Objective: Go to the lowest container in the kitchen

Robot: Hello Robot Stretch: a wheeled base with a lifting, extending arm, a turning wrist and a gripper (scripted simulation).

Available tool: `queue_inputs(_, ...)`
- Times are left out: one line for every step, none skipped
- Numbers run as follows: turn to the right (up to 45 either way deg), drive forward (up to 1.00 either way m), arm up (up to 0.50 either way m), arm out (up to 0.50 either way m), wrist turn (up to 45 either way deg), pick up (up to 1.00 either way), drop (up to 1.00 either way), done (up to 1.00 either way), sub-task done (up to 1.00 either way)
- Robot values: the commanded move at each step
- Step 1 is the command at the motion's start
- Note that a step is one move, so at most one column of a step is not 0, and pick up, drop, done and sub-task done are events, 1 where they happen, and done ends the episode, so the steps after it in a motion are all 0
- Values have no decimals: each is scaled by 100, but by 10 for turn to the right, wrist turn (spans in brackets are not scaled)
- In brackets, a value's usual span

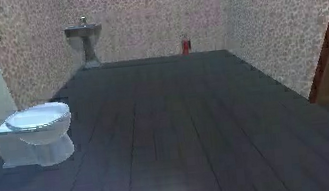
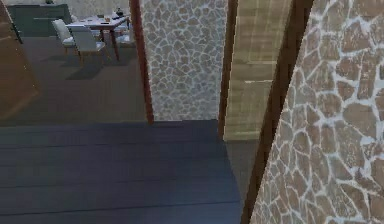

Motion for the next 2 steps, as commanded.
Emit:
queue_inputs(450,0,0,0,0,0,0,0,0)
queue_inputs(390,0,0,0,0,0,0,0,0)
